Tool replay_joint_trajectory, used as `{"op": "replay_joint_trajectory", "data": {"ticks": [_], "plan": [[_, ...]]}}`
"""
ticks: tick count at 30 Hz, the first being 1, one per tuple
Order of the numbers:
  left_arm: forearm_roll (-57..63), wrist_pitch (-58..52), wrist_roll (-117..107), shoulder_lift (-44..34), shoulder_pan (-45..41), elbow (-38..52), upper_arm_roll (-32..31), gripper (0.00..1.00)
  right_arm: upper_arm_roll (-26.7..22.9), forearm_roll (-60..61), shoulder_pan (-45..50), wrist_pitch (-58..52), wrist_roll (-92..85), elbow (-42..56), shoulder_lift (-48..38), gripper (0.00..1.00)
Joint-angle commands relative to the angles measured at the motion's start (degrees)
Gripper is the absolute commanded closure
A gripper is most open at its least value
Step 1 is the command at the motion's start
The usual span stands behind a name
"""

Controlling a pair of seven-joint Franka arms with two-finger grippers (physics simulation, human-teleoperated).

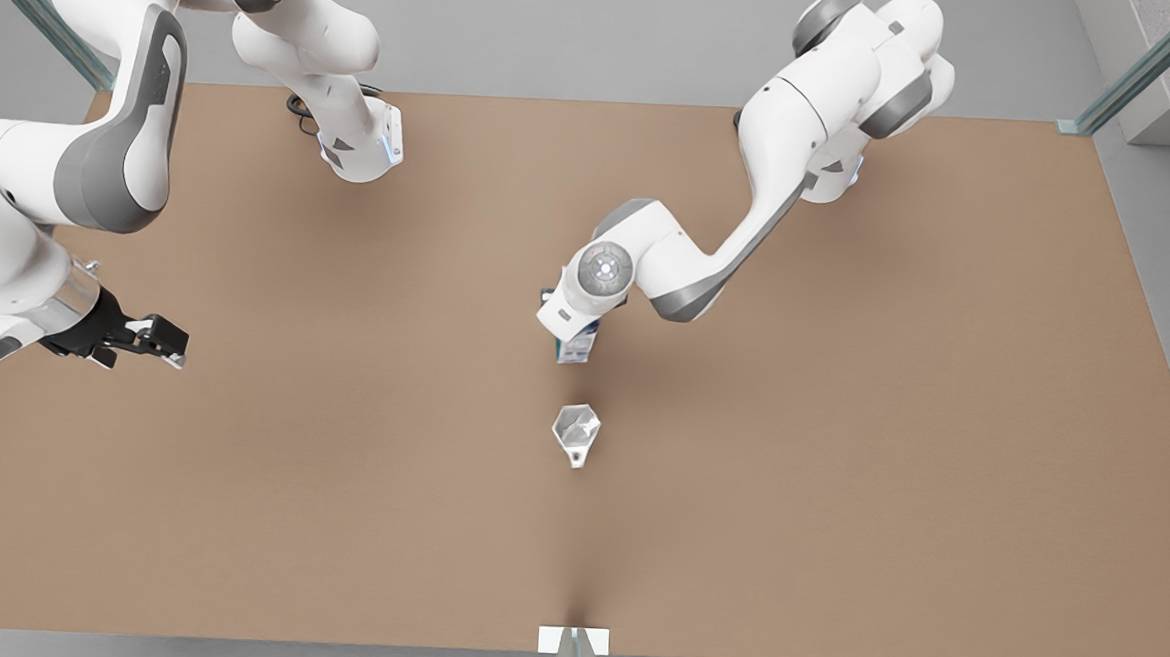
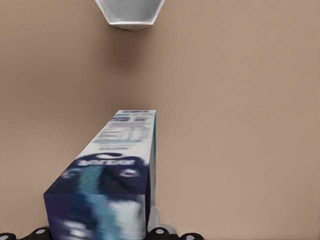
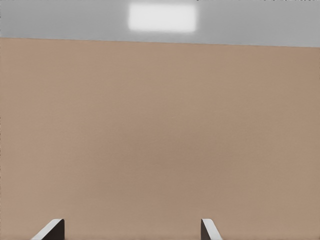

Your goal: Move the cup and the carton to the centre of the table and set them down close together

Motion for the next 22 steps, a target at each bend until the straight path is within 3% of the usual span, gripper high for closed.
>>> {"op": "replay_joint_trajectory", "data": {"ticks": [1, 7, 11, 14, 16, 17, 18, 19, 22], "plan": [[-0.2, 0.0, 0.0, 0.0, 0.0, 0.0, 0.0, 0.00, 0.0, 0.0, 0.0, 0.0, 0.0, 0.0, 0.0, 0.00], [-0.2, -1.0, -0.8, -1.8, 0.1, 0.1, 0.0, 0.00, 0.0, 0.0, 0.0, 0.0, 0.0, 0.0, 0.3, 0.00], [0.0, -20.7, 2.9, -5.4, 0.9, 10.7, 3.2, 0.00, 0.0, 0.0, 0.0, -0.1, 0.0, -0.1, 0.3, 0.00], [-0.4, -26.0, 39.4, -9.9, 0.9, 10.8, 30.0, 0.00, 0.0, 0.0, 0.0, -0.1, 0.0, 0.0, 0.2, 0.00], [-0.5, -24.1, 55.5, -9.8, 2.0, 10.5, 41.9, 0.00, 0.0, 0.0, 0.0, 0.0, 0.0, 0.0, 0.2, 0.00], [-0.1, -22.1, 55.5, -12.3, 8.2, 9.5, 37.0, 0.00, 0.0, 0.0, 0.0, 0.0, 0.0, 0.0, 0.2, 0.00], [7.1, -21.4, 55.5, -16.6, 17.3, 6.7, 25.7, 0.00, 0.0, 0.0, 0.0, 0.1, 0.1, 0.0, 0.2, 0.00], [7.6, -16.8, 55.6, -21.1, 20.7, 2.2, 23.0, 0.00, 0.0, -0.1, 0.0, 2.1, 0.0, 0.0, 0.3, 0.00], [7.6, -16.7, 55.5, -22.3, 20.9, 1.5, 22.9, 0.00, -0.1, -4.2, -0.2, 2.0, 0.1, 0.2, -0.6, 0.00]]}}
